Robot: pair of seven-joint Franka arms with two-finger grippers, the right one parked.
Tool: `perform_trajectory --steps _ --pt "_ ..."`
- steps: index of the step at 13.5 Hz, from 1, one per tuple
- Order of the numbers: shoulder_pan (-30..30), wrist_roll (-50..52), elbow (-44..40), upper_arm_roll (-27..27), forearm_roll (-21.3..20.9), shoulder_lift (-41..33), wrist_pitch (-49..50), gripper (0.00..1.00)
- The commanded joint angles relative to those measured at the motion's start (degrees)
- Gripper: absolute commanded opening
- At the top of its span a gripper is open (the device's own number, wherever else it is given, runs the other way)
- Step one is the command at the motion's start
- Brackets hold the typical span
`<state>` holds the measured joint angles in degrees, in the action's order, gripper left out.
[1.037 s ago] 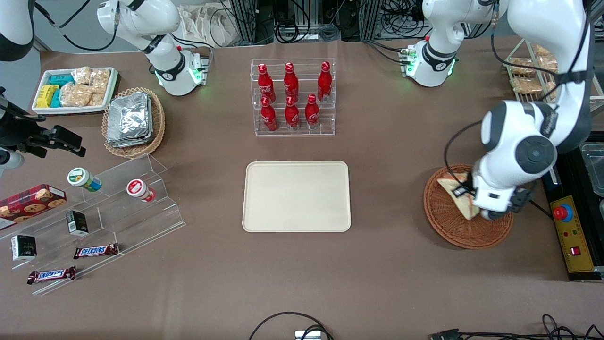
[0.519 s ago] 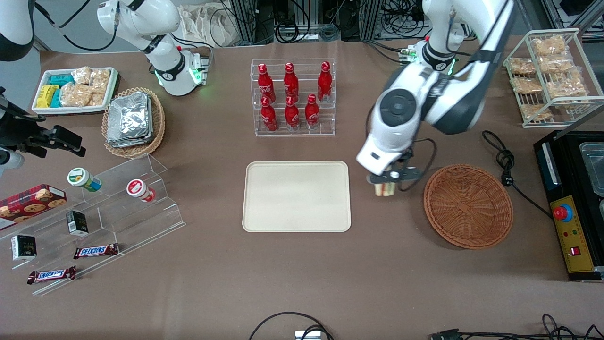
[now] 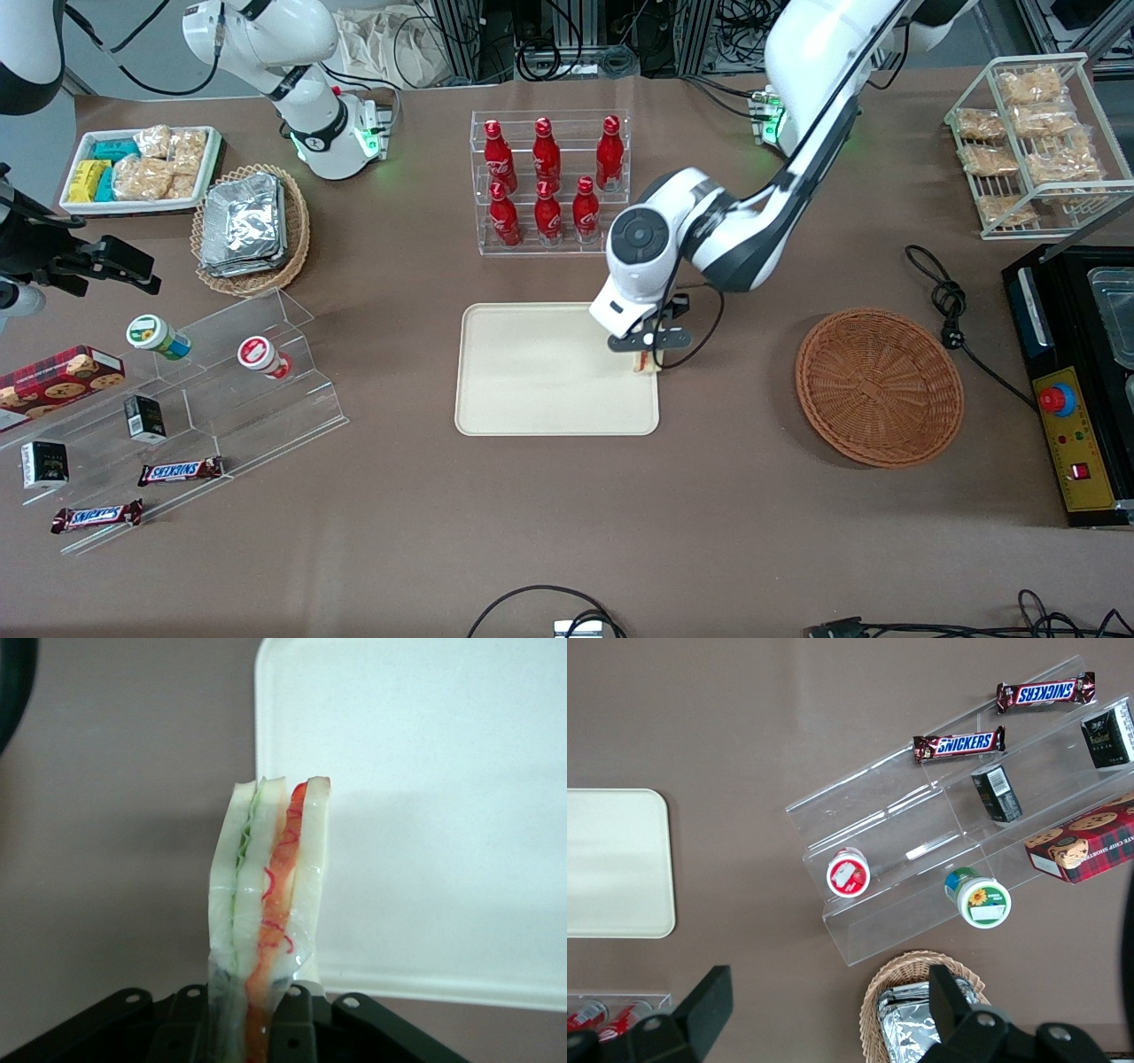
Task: Place sandwich from basket to tray
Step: 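Lower the held sandwich onto the cream tray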
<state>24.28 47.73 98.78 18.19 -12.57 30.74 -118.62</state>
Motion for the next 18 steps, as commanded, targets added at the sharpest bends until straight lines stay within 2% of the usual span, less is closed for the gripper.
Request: perform_trajectory --steps 1,6,7,8,9,14,18 --pt "1.47 0.88 -4.91 -0.53 -3.67 4.67 0.59 0.09" --pt "1.47 0.79 -6.41 -0.53 -5.09 7.13 -0.2 0.27" --pt "1.47 0.88 -6.93 -0.53 -5.09 7.49 -0.64 0.36" --pt "1.47 0.79 -6.94 -0.53 -5.18 7.67 -0.73 0.59" --pt "1.47 0.7 -6.94 -0.53 -5.27 7.58 -0.82 0.98" --pt "1.47 0.79 -6.94 -0.53 -5.18 6.88 -0.47 1.0" --pt "0.5 0.18 -6.85 -0.62 -4.39 2.41 2.42 1.0"
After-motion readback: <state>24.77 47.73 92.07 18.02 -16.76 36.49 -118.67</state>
